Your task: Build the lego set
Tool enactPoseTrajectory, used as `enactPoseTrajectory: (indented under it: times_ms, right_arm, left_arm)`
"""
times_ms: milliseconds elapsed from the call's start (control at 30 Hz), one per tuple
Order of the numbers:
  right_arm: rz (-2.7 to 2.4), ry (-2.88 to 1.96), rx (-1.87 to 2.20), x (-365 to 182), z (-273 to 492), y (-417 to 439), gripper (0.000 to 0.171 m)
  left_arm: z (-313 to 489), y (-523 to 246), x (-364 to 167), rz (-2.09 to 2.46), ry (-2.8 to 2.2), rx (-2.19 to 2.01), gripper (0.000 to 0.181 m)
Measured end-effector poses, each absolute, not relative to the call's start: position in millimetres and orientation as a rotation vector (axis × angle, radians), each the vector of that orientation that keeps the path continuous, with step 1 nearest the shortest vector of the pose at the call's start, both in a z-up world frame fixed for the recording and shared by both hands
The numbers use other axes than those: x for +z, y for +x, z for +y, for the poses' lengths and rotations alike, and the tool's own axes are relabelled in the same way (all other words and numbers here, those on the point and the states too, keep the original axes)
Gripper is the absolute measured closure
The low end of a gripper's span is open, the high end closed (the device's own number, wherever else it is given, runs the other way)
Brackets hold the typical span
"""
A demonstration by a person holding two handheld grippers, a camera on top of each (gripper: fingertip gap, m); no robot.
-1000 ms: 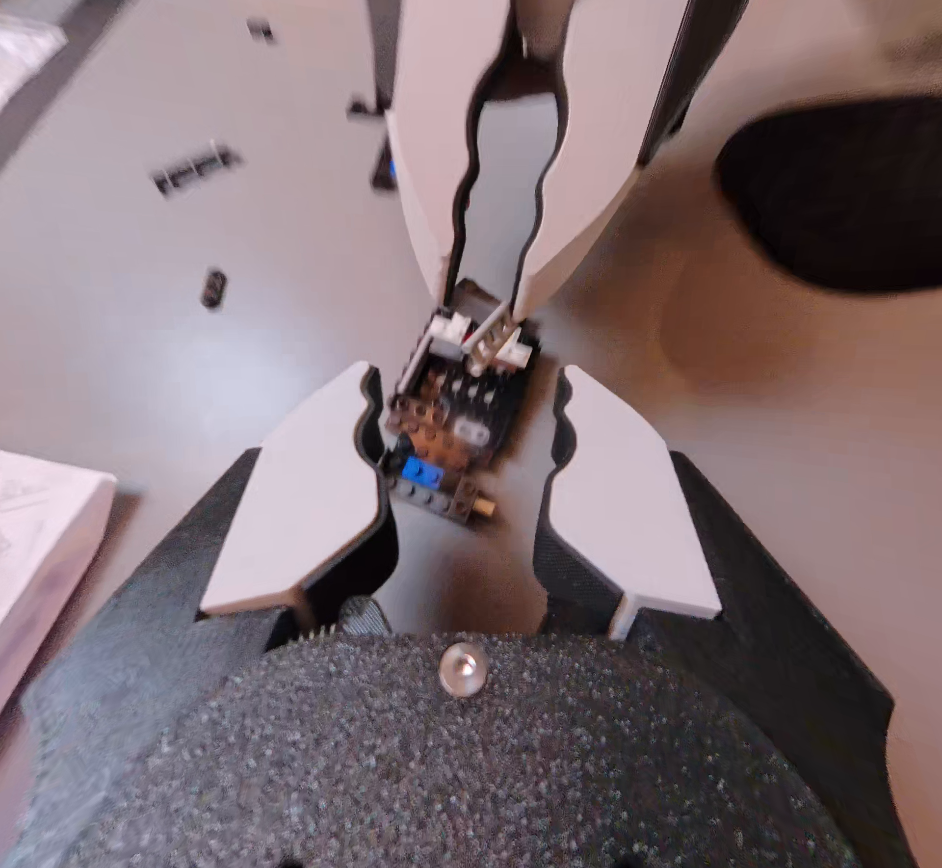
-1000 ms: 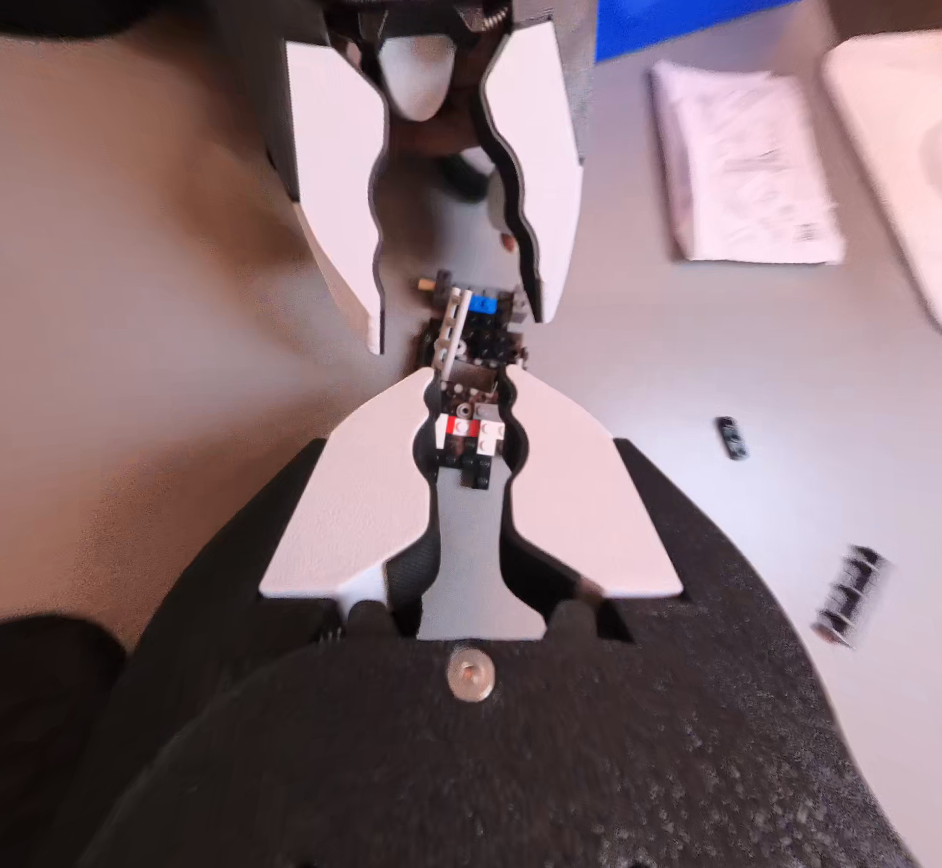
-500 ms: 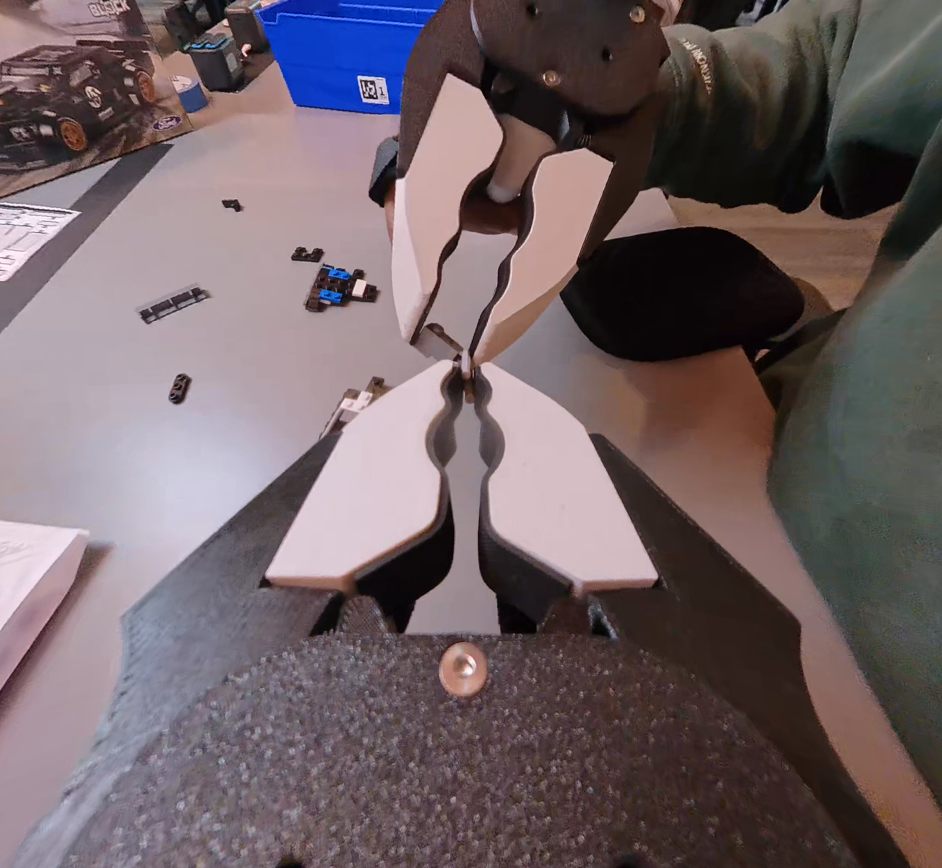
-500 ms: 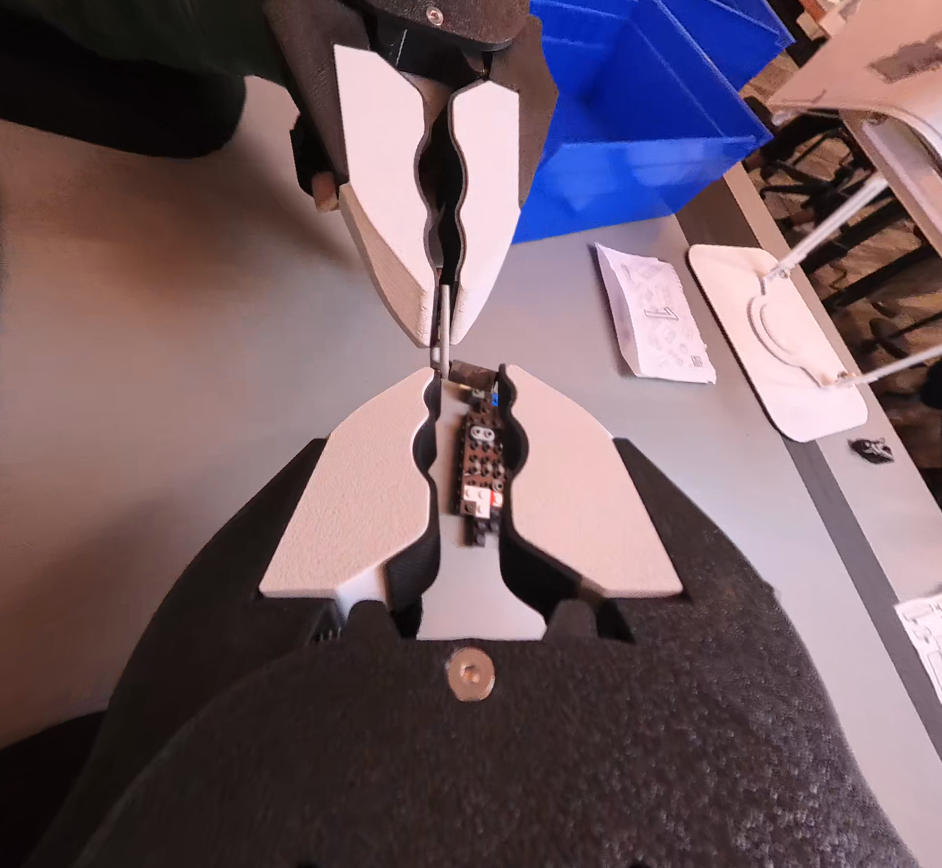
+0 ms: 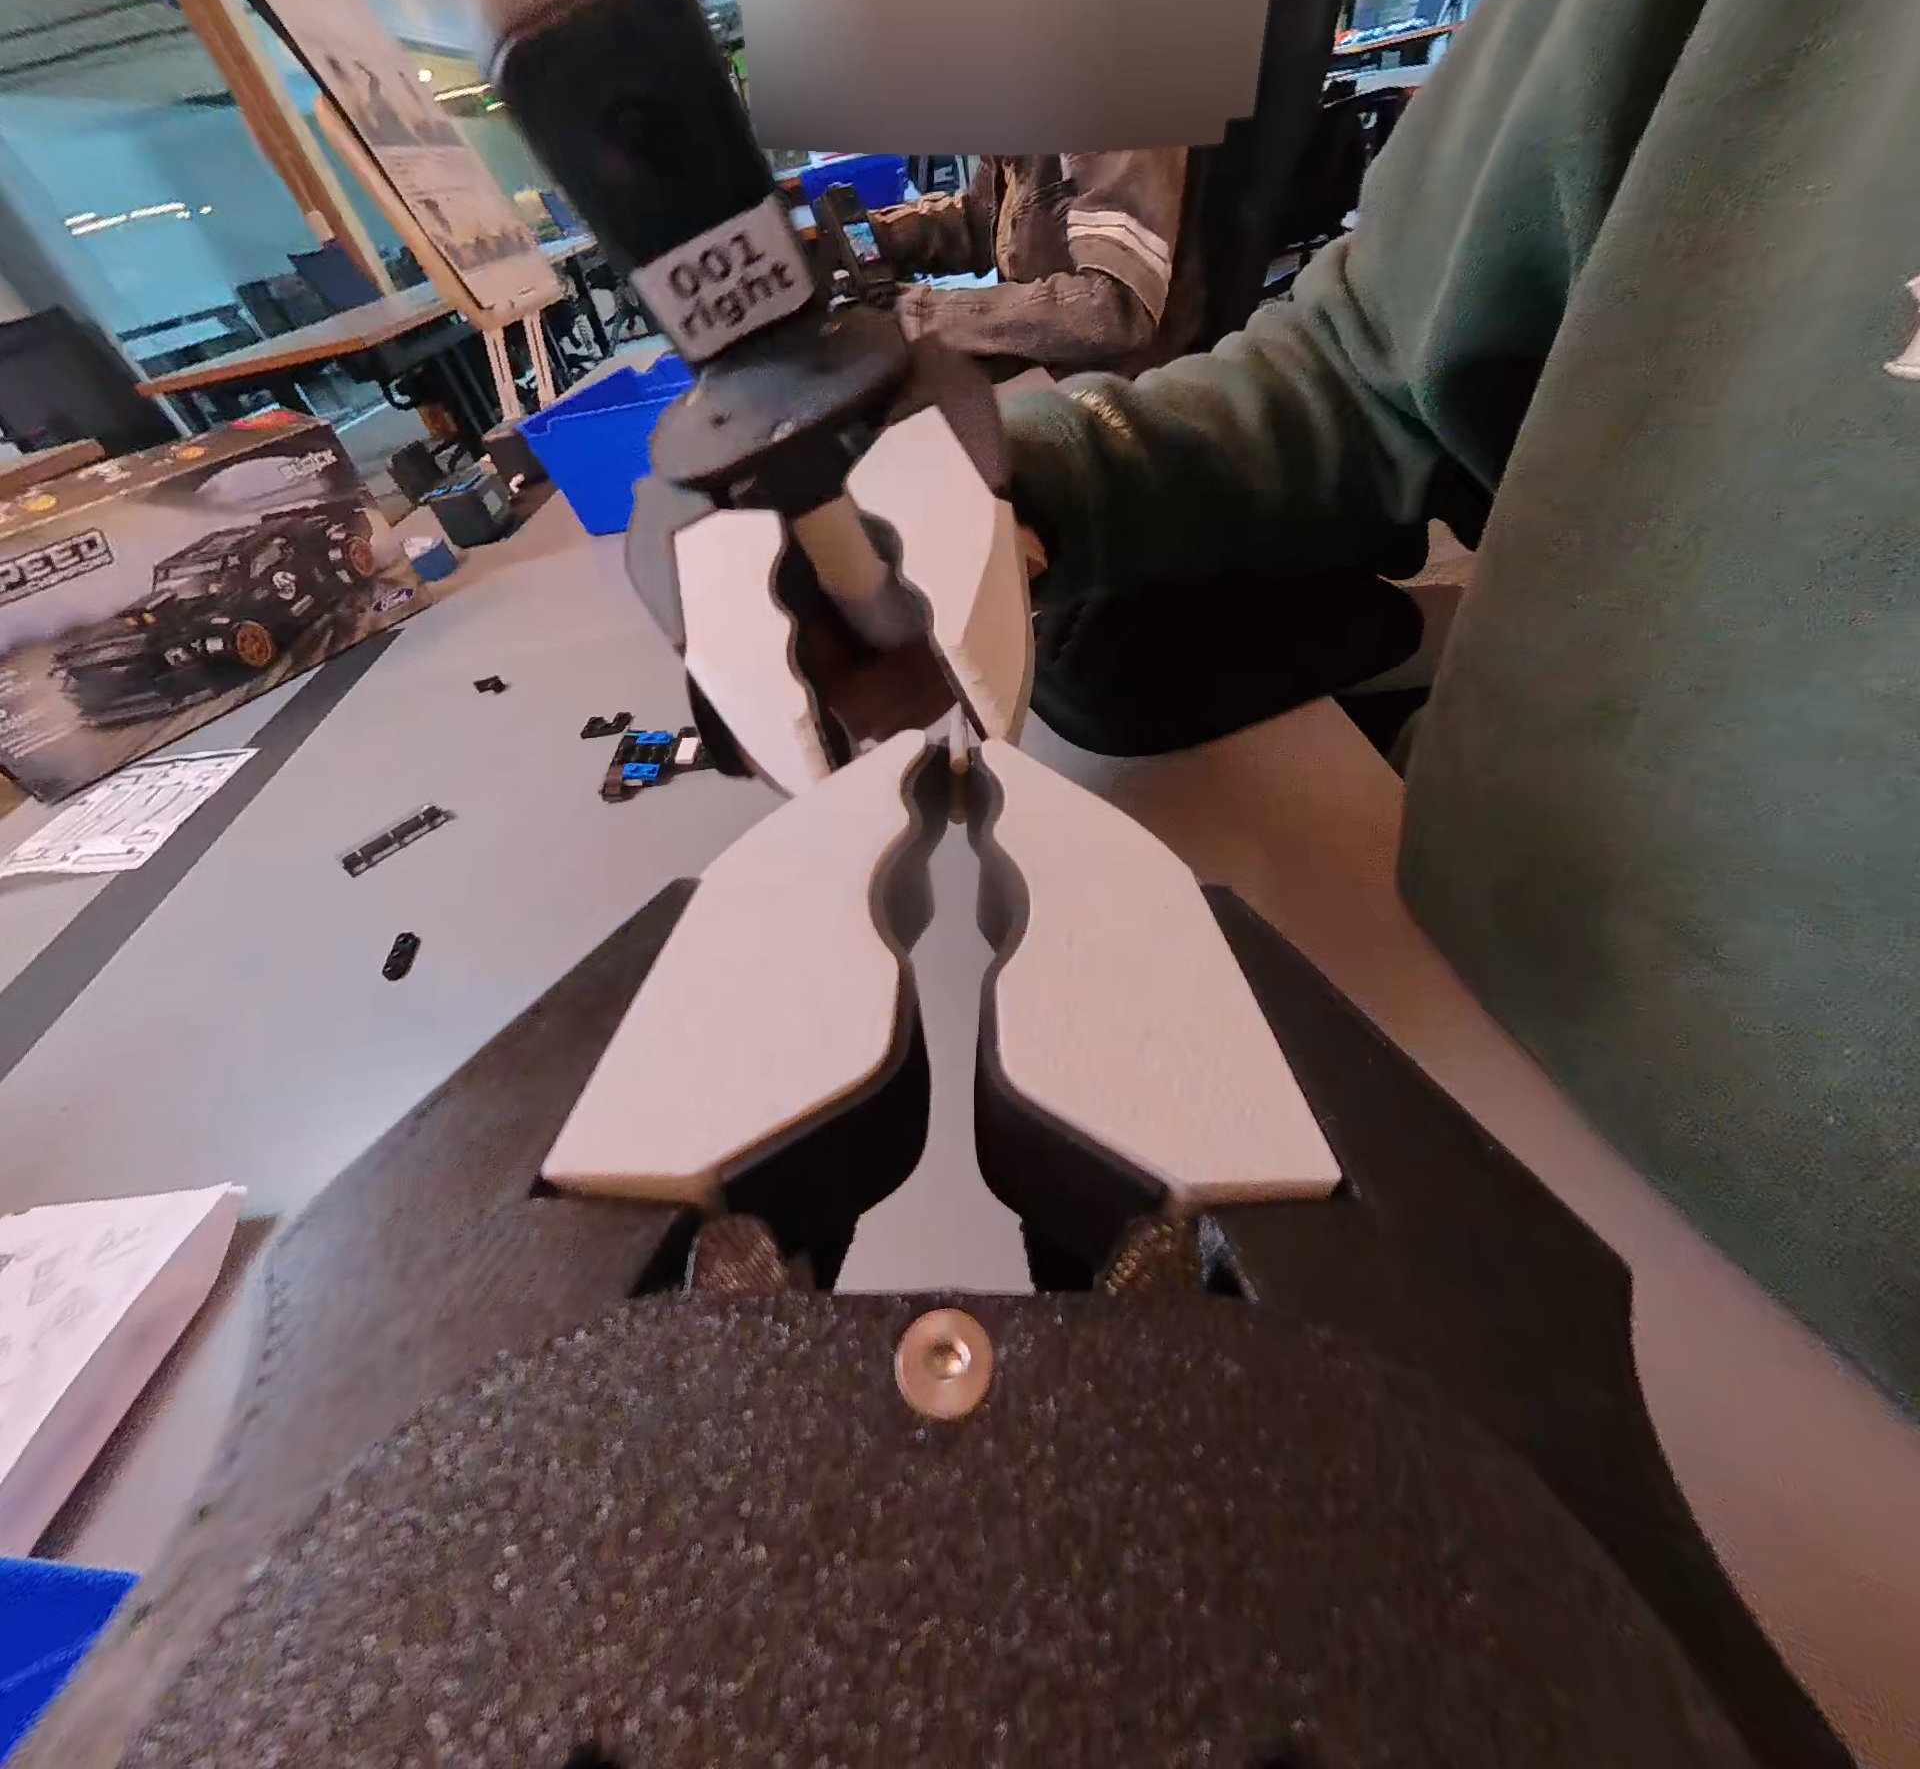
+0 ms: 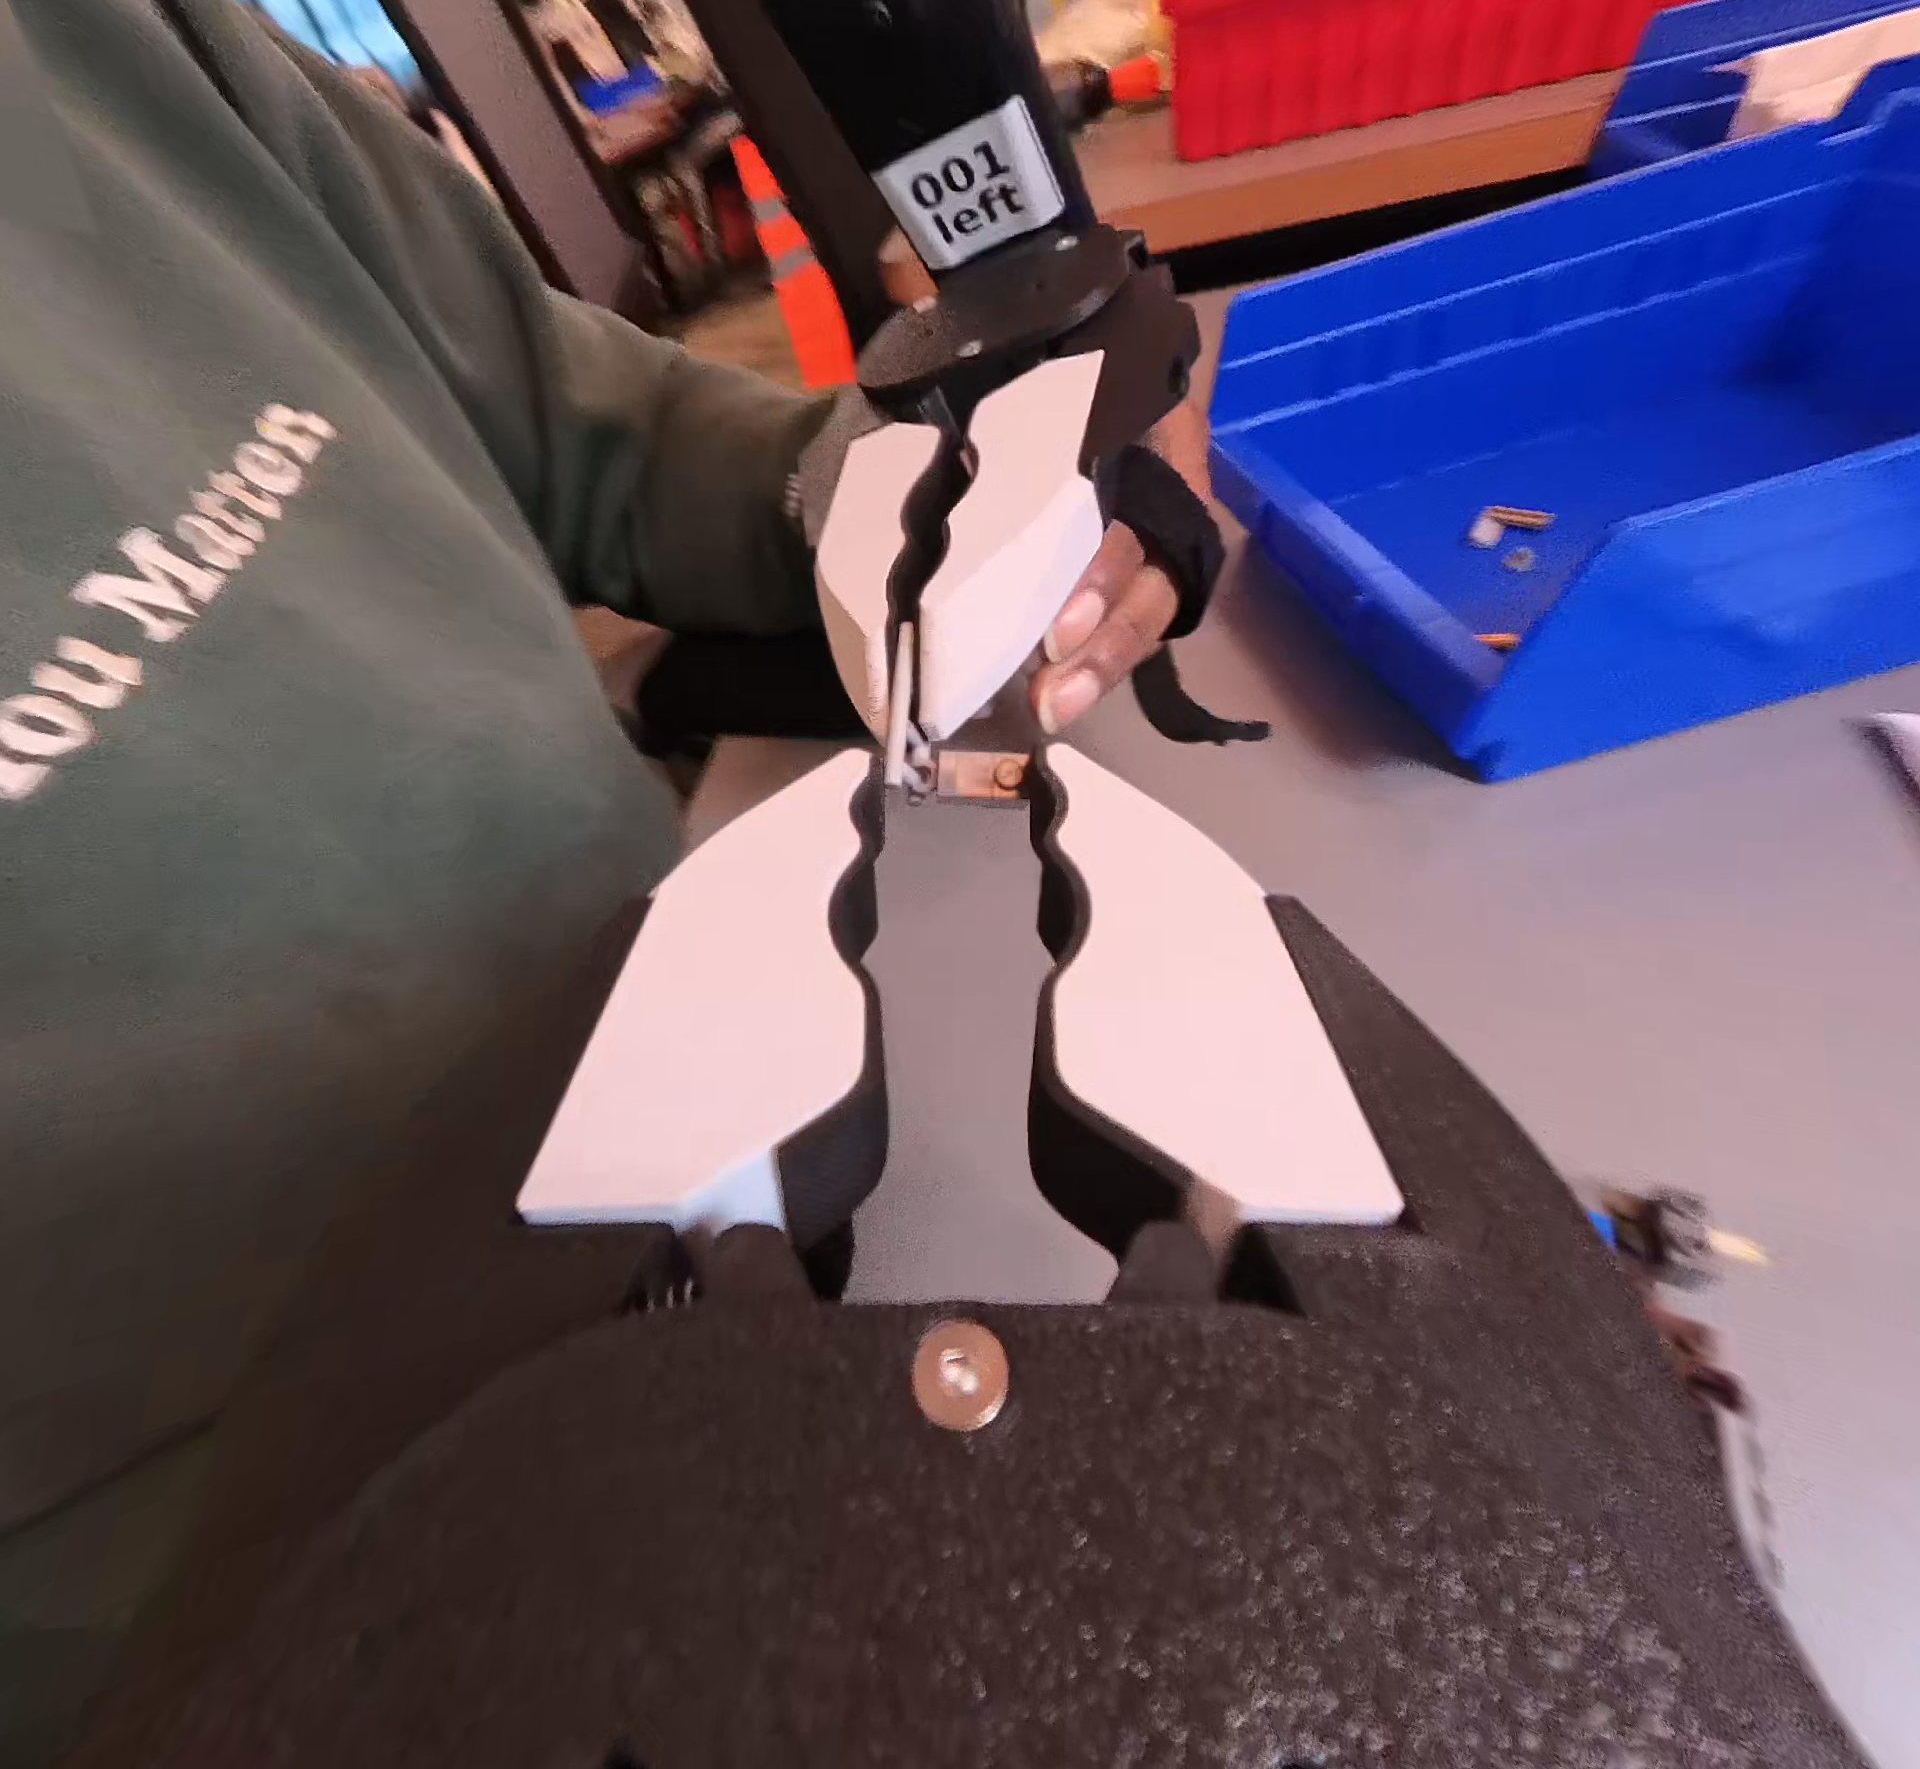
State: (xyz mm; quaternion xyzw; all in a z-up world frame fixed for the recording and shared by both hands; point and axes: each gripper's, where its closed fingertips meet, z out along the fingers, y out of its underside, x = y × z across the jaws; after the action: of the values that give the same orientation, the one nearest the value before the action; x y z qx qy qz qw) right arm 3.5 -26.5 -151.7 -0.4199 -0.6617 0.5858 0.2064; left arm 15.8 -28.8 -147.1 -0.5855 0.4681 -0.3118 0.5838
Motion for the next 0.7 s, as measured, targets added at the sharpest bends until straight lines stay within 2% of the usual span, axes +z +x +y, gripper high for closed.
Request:
enactPoseTrajectory:
  times_ms: [367, 467, 567, 700]
  right_arm:
    - [-1.608, -1.253, 2.290, -150.1, -16.3, 10.9, 0.150]
    - [-1.629, -1.253, 2.248, -153.9, -13.8, 11.7, 0.150]
    - [-1.622, -1.257, 2.182, -154.4, -4.0, 15.9, 0.141]
    - [-1.580, -1.254, 2.154, -153.8, 5.9, 19.1, 0.152]
  left_arm:
    - [-23.3, 14.4, -170.4, 1.169, -1.348, -0.579, 0.178]
    - [-20.6, 16.0, -171.8, 1.174, -1.338, -0.529, 0.178]
    - [-17.9, 15.7, -172.5, 1.168, -1.335, -0.495, 0.178]
    - [-11.5, 13.3, -176.9, 1.153, -1.359, -0.463, 0.178]
